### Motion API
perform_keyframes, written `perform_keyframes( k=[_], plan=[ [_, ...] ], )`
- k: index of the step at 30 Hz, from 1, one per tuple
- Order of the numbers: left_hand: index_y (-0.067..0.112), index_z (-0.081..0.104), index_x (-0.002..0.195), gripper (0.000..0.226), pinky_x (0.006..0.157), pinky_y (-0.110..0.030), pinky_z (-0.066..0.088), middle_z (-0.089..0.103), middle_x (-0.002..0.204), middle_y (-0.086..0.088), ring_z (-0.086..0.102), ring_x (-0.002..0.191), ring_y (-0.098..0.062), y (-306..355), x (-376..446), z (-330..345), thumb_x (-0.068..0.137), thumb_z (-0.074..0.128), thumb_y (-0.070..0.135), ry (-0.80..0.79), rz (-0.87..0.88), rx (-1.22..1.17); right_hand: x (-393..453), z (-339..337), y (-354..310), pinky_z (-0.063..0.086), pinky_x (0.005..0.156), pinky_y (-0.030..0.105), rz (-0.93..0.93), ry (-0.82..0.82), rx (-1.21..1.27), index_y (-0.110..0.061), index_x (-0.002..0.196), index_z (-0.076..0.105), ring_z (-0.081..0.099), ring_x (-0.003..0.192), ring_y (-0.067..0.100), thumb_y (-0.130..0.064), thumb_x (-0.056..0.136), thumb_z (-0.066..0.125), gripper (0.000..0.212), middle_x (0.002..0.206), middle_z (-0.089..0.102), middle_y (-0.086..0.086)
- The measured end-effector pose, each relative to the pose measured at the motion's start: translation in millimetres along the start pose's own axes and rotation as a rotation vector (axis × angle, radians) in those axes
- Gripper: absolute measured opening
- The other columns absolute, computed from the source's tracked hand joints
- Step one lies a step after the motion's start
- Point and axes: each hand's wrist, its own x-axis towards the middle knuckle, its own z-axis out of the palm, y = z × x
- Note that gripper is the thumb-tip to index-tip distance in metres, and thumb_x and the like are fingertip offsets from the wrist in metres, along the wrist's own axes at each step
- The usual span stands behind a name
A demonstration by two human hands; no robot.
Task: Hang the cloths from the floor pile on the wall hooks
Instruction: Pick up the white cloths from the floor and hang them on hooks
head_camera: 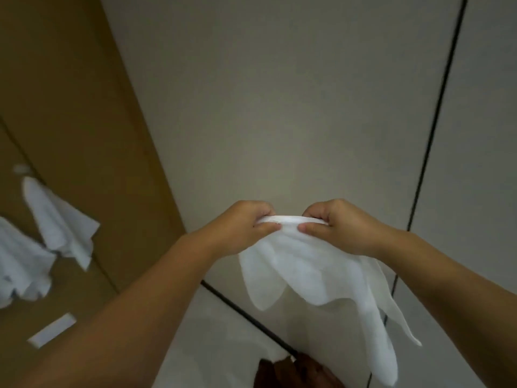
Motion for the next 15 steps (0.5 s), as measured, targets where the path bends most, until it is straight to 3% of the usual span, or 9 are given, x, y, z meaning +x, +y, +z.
perform_keyframes(
  k=[3,7,13,15],
  plan=[
    [0.023,0.062,0.086,0.011,0.055,-0.013,0.034,0.055,0.072,0.01,0.049,0.063,-0.001,-23,-66,-28,0.092,0.058,0.032,0.101,-0.128,0.053,20,36,-49,0.048,0.07,0.031,-0.142,-0.072,0.02,-0.022,0.092,0.069,0.061,0.077,0.015,-0.036,0.09,0.058,0.017,0.083,0.067,-0.003],
    [0.021,0.063,0.087,0.016,0.057,-0.015,0.037,0.057,0.075,0.01,0.051,0.067,-0.003,-54,-166,-67,0.092,0.057,0.034,0.217,-0.302,0.142,37,89,-129,0.04,0.059,0.024,-0.319,-0.201,0.034,-0.027,0.083,0.067,0.054,0.062,0.006,-0.038,0.092,0.055,0.019,0.069,0.062,-0.008],
    [0.027,0.06,0.08,0.015,0.055,-0.021,0.037,0.054,0.067,0.011,0.051,0.062,-0.003,-94,-338,-119,0.091,0.057,0.036,0.409,-0.522,0.18,44,189,-272,0.043,0.061,0.034,-0.547,-0.363,0.036,-0.022,0.083,0.068,0.058,0.068,0.016,-0.042,0.094,0.049,0.03,0.073,0.064,0.001],
    [0.027,0.06,0.079,0.015,0.056,-0.021,0.037,0.055,0.068,0.01,0.051,0.062,-0.004,-106,-401,-134,0.091,0.058,0.036,0.462,-0.579,0.188,41,228,-324,0.038,0.058,0.031,-0.618,-0.399,0.054,-0.02,0.079,0.067,0.054,0.063,0.016,-0.042,0.093,0.05,0.031,0.069,0.061,0.003]
  ],
)
